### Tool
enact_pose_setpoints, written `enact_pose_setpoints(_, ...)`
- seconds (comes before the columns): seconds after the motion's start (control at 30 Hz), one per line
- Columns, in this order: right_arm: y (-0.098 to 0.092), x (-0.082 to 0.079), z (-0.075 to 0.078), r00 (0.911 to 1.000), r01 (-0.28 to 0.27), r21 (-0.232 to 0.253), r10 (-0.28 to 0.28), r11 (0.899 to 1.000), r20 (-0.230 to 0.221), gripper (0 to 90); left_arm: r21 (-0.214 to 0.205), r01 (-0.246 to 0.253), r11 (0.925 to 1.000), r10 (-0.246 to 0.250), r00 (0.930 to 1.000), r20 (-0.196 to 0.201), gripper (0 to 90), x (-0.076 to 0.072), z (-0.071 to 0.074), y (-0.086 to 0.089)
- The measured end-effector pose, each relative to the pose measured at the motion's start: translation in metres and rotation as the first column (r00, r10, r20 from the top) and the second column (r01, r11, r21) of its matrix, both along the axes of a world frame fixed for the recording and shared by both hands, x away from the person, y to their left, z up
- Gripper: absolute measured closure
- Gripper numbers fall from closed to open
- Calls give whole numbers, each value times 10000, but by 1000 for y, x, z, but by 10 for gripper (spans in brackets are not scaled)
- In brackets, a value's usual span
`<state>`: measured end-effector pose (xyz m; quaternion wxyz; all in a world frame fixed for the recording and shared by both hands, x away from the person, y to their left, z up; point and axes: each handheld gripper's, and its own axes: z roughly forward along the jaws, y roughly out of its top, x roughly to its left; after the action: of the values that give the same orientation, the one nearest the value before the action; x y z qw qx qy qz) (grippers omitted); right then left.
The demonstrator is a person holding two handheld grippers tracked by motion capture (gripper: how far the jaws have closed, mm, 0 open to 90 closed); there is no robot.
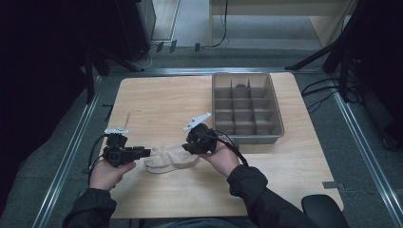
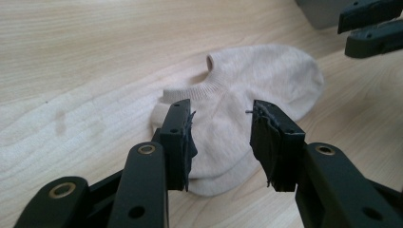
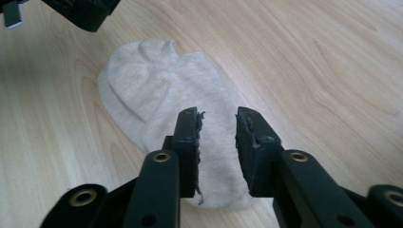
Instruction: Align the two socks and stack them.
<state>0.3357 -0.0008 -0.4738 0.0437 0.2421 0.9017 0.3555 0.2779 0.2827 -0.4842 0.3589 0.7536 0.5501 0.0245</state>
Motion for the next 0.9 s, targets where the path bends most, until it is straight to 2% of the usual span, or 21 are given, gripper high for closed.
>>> enact_pose_setpoints(0.17, 1, -3, -7, 9999, -112, 4, 112, 9999, -124, 706, 288, 133, 9995, -131, 9999, -44, 567, -3, -10, -5)
enact_pose_setpoints(0.27, 4, -8, -21, 9997, -113, 86, 115, 9999, -199, 692, 398, 94, 9992, -89, 9999, -131, 566, 0, -23, -7)
enact_pose_setpoints(0.3, 4, -8, -21, 9997, -113, 86, 115, 9999, -199, 692, 398, 94, 9992, -89, 9999, -131, 565, 0, -23, -7)
enact_pose_setpoints(0.4, 6, -9, -37, 9997, -108, 247, 114, 9996, -238, 676, 627, 354, 9974, -344, 9993, -172, 565, 3, -35, -12)
enact_pose_setpoints(0.5, 7, -10, -43, 9996, -85, 261, 92, 9996, -284, 652, 720, 479, 9963, -467, 9987, -182, 564, 4, -40, -14)
enact_pose_setpoints(0.53, 7, -10, -46, 9998, -76, 277, 82, 9996, -198, 640, 888, 532, 9946, -520, 9985, -158, 564, 5, -43, -16)
enact_pose_setpoints(0.6, 7, -11, -52, 10000, -1, 294, 3, 9996, -66, 636, 962, 582, 9937, -581, 9983, -31, 571, 7, -45, -16)
enact_pose_setpoints(0.73, 9, -11, -64, 9998, 166, 163, -163, 9997, -129, 642, 1197, 659, 9906, -698, 9971, 289, 614, 9, -48, -15)
enact_pose_setpoints(0.9, 13, -11, -66, 9994, 332, 329, -330, 9989, -67, 641, 1508, 541, 9871, -629, 9965, 545, 616, 14, -48, -12)
